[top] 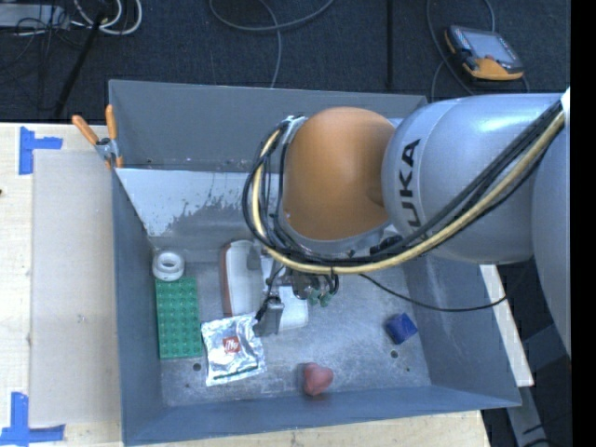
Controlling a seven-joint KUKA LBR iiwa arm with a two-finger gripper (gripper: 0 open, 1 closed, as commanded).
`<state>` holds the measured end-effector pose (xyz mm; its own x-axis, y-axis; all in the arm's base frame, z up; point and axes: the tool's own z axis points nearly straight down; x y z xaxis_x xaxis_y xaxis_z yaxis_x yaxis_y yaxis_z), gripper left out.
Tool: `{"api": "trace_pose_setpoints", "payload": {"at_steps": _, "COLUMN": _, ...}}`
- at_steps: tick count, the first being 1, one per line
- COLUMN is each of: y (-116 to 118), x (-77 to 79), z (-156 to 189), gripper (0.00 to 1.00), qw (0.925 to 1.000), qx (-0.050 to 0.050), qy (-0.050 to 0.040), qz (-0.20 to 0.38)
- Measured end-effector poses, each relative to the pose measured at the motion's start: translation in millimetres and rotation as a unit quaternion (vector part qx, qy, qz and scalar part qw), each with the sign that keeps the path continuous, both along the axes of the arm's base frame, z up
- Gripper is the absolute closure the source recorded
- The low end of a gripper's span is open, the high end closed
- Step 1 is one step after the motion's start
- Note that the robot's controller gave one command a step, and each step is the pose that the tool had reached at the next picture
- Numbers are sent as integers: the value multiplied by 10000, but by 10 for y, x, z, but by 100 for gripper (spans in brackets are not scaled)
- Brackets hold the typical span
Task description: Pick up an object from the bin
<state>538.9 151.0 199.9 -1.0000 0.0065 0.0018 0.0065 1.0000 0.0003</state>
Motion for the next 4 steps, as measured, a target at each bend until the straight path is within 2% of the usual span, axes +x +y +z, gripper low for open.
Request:
{"api": "trace_pose_setpoints", "payload": {"at_steps": 1, "y": 622, "x": 121, "z": -1332, "gripper": 0, "qw": 9943, "qx": -2, "qy": 14, "qz": 1065}}
{"api": "trace_pose_setpoints", "payload": {"at_steps": 2, "y": 603, "x": 150, "z": -1284, "gripper": 100, "qw": 9946, "qx": -5, "qy": -18, "qz": 1042}}
{"api": "trace_pose_setpoints", "payload": {"at_steps": 3, "y": 607, "x": 140, "z": -1299, "gripper": 0, "qw": 9946, "qx": 1, "qy": -7, "qz": 1034}}
{"api": "trace_pose_setpoints", "payload": {"at_steps": 4, "y": 26, "x": 48, "z": -1306, "gripper": 0, "qw": 9623, "qx": -7, "qy": 7, "qz": 2721}}
